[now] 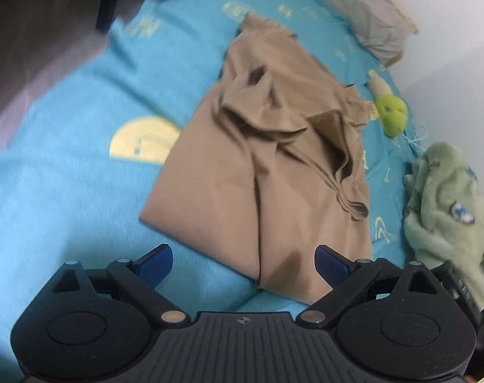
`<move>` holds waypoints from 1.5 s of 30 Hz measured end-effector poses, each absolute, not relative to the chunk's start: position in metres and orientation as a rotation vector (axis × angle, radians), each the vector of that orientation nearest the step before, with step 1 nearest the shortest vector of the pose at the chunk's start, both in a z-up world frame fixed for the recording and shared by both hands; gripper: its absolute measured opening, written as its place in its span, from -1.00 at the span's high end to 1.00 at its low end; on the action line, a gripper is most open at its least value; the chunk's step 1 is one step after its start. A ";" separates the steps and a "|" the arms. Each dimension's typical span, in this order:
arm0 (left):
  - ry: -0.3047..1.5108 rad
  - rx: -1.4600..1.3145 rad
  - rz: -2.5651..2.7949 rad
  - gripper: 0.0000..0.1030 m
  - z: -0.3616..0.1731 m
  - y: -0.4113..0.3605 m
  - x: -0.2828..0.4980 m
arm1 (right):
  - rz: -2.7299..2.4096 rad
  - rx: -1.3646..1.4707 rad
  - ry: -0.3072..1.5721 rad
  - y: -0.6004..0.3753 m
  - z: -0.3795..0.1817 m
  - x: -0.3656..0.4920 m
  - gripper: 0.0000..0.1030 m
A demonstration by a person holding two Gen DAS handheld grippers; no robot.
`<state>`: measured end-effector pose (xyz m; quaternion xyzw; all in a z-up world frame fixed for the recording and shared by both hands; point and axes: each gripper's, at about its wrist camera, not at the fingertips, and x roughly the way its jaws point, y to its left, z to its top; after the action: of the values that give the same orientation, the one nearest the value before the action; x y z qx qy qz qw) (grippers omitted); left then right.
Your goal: Fold clothes
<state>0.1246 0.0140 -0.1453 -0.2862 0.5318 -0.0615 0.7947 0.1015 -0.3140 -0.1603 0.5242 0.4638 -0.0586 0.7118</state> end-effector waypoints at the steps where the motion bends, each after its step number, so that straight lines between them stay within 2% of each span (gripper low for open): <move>1: 1.159 -0.638 -0.128 -0.87 -0.149 0.016 0.126 | -0.135 1.161 1.027 -0.314 -0.161 0.103 -0.66; 6: 1.165 -0.694 -0.125 -0.87 -0.152 0.024 0.129 | -0.162 1.162 1.012 -0.313 -0.164 0.107 -0.40; 9: 1.170 -0.711 -0.130 -0.88 -0.153 0.026 0.130 | -0.174 1.164 1.001 -0.314 -0.164 0.107 -0.39; 13: 1.173 -0.716 -0.133 -0.88 -0.153 0.028 0.132 | -0.193 1.157 0.994 -0.317 -0.165 0.108 -0.20; 24: 1.143 -0.795 -0.131 -0.87 -0.156 0.037 0.133 | -0.191 1.104 0.981 -0.313 -0.163 0.117 -0.14; 26: 1.124 -0.864 -0.118 -0.84 -0.159 0.044 0.132 | -0.194 1.102 0.971 -0.313 -0.162 0.118 0.23; 27: 1.113 -0.902 -0.108 -0.79 -0.161 0.049 0.131 | -0.193 1.102 0.964 -0.313 -0.161 0.118 0.52; 28: 1.102 -0.940 -0.099 -0.72 -0.162 0.053 0.130 | -0.189 1.108 0.954 -0.314 -0.160 0.117 0.67; 30: 1.080 -1.037 -0.073 -0.66 -0.168 0.063 0.125 | -0.176 1.120 0.922 -0.315 -0.156 0.115 0.75; 32: 1.068 -1.115 -0.061 -0.53 -0.174 0.069 0.120 | -0.159 1.104 0.892 -0.314 -0.149 0.113 0.77; 34: 1.067 -1.152 -0.056 -0.29 -0.177 0.072 0.118 | -0.141 1.086 0.861 -0.313 -0.142 0.112 0.78; 35: 1.070 -1.157 -0.058 -0.23 -0.179 0.072 0.118 | -0.132 1.080 0.846 -0.312 -0.139 0.111 0.78; 38: 1.076 -1.143 -0.061 0.19 -0.182 0.067 0.118 | -0.115 1.075 0.810 -0.313 -0.133 0.110 0.79; 40: 1.053 -1.133 -0.027 0.60 -0.183 0.070 0.118 | -0.112 1.074 0.792 -0.314 -0.130 0.109 0.79; 43: 1.005 -1.143 -0.023 0.81 -0.185 0.072 0.119 | -0.116 1.087 0.785 -0.316 -0.130 0.109 0.79; 45: 0.971 -1.150 -0.032 0.88 -0.185 0.073 0.119 | -0.123 1.092 0.781 -0.317 -0.130 0.109 0.80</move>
<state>0.1195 0.0725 -0.1852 -0.5223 0.4410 -0.0147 0.7297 0.1090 -0.3169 -0.1299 0.5054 0.3614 -0.0570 0.7814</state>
